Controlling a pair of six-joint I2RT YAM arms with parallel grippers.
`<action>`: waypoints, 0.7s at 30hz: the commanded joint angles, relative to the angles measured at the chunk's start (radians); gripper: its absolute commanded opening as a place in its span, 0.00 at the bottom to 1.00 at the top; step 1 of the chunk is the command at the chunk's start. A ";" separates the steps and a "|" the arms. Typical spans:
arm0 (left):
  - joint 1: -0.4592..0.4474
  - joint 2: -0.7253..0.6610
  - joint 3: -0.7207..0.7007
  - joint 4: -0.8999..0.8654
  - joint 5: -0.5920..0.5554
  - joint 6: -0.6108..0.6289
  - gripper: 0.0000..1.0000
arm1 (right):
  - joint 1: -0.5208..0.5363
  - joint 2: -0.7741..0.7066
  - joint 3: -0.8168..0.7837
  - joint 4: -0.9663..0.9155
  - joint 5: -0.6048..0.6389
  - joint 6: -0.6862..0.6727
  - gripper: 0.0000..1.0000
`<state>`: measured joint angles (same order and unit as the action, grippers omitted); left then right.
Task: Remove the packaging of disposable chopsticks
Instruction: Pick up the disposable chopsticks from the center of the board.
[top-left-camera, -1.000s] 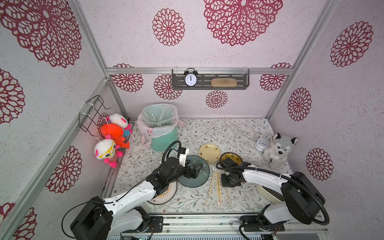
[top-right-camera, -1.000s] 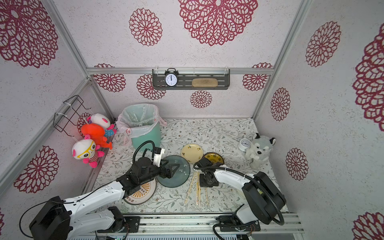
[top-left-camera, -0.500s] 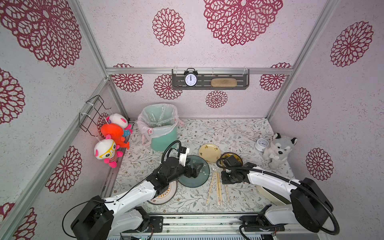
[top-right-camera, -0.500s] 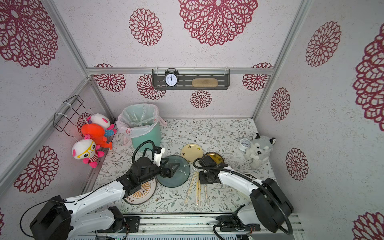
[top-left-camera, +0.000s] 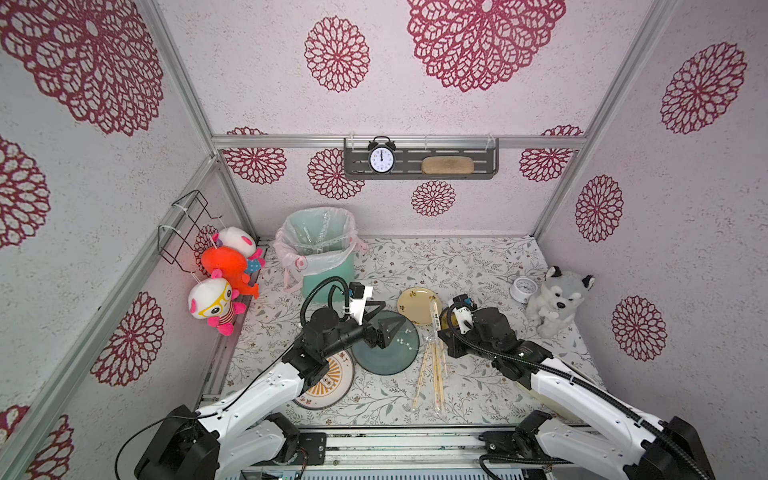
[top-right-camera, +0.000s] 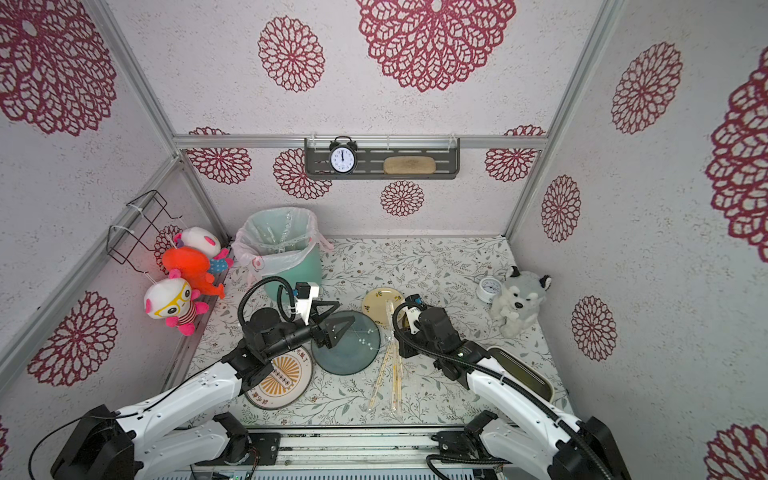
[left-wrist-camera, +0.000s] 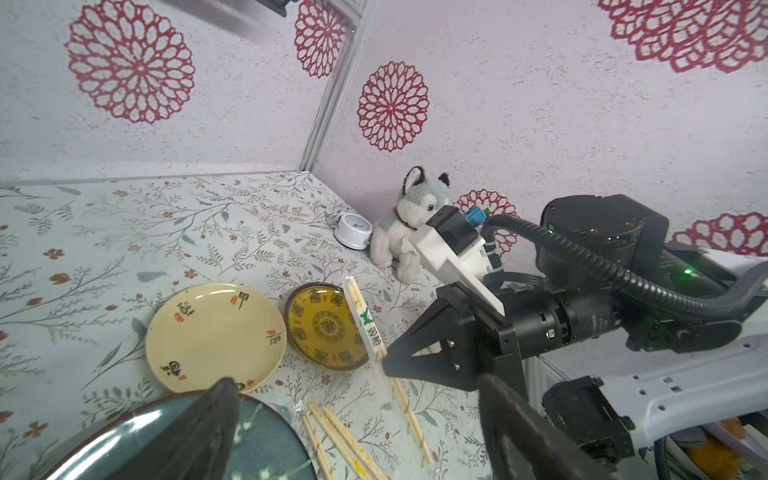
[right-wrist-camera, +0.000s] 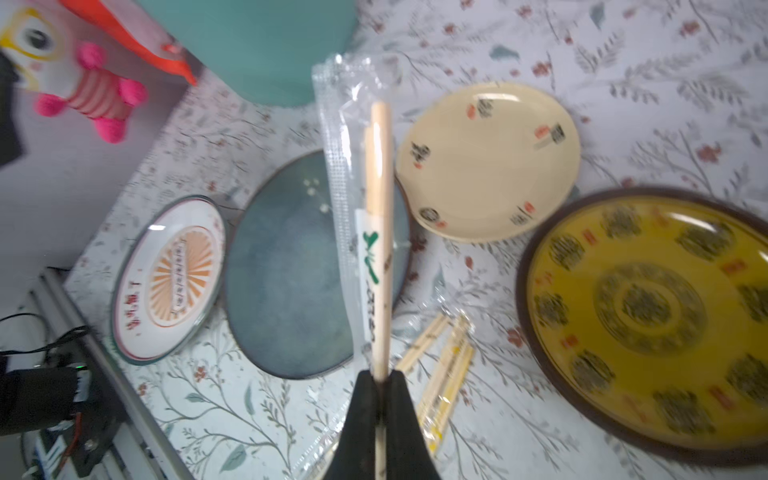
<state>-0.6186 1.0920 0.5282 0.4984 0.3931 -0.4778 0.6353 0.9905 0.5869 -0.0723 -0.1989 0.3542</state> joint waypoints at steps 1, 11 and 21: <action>0.016 0.007 0.046 0.064 0.112 0.031 0.90 | -0.002 -0.004 -0.017 0.275 -0.162 -0.084 0.00; 0.011 0.160 0.144 0.142 0.174 0.061 0.80 | -0.003 0.097 0.007 0.611 -0.469 -0.116 0.00; -0.005 0.246 0.148 0.266 0.186 0.035 0.42 | -0.004 0.152 0.010 0.674 -0.515 -0.131 0.00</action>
<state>-0.6155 1.3151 0.6594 0.6842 0.5468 -0.4278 0.6353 1.1404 0.5701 0.5159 -0.6655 0.2455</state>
